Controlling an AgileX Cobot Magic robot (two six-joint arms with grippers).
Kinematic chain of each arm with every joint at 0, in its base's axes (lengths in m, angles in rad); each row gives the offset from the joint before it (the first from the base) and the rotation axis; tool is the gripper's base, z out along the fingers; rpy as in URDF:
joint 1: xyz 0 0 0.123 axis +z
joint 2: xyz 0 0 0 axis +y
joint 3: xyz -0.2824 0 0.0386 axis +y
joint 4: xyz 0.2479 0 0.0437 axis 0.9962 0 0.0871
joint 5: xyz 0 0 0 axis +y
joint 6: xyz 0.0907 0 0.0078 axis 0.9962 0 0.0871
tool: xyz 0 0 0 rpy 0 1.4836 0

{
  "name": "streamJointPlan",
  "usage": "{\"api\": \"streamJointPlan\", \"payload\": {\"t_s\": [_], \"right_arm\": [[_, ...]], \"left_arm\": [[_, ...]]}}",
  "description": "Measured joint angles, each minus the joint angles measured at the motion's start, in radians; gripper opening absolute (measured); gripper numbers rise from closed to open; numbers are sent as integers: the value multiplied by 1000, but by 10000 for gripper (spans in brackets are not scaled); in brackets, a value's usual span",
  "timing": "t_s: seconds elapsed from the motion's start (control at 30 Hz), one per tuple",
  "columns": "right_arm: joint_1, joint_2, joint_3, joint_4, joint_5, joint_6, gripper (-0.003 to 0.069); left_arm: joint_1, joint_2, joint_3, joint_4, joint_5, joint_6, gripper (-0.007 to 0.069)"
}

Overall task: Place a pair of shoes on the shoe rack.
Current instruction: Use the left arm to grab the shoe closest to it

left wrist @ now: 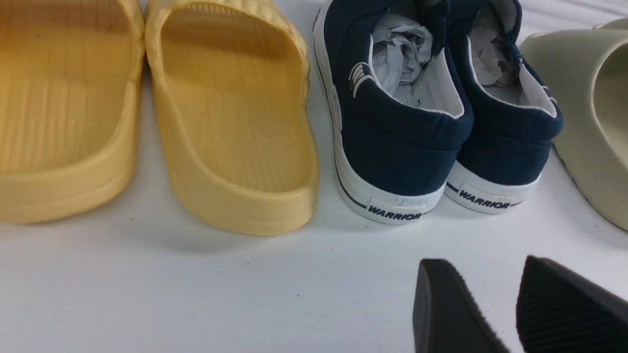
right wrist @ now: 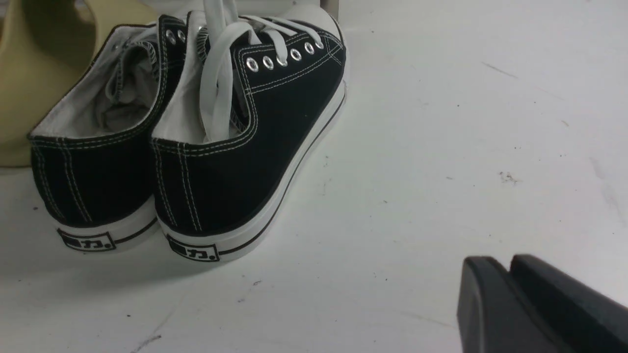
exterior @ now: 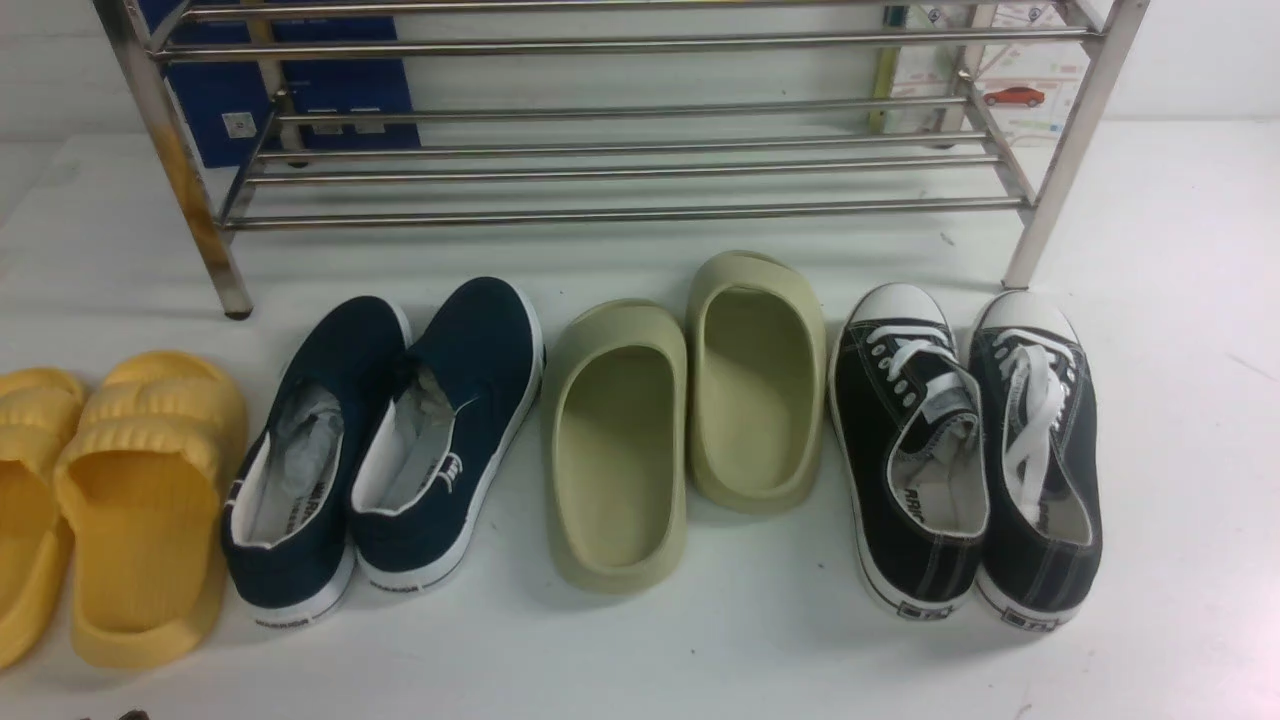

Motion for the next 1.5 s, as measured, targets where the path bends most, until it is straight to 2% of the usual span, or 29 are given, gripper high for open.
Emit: {"api": "streamJointPlan", "payload": {"t_s": [0.43,0.87,0.93,0.97,1.1,1.13,1.17,1.23,1.27,1.33,1.43,1.5], "right_arm": [[0,0,0,0,0,0,111],[0,0,0,0,0,0,111],[0,0,0,0,0,0,111],[0,0,0,0,0,0,111],[0,0,0,0,0,0,111],[0,0,0,0,0,0,111],[0,0,0,0,0,0,112],[0,0,0,0,0,0,114],[0,0,0,0,0,0,115],[0,0,0,0,0,0,118],[0,0,0,0,0,0,122],[0,0,0,0,0,0,125]], "left_arm": [[0,0,0,0,0,1,239],[0,0,0,79,-37,27,239],[0,0,0,80,-79,27,239],[0,0,0,80,-185,27,239],[0,0,0,82,-429,22,239],[0,0,0,82,-429,22,239],[0,0,0,77,-577,10,239],[0,0,0,64,-732,4,239],[0,0,0,58,-750,4,239],[0,0,-13,9,-918,-20,239],[0,10,-99,-61,-955,-35,239],[0,63,-236,-112,-922,-37,239]]}}
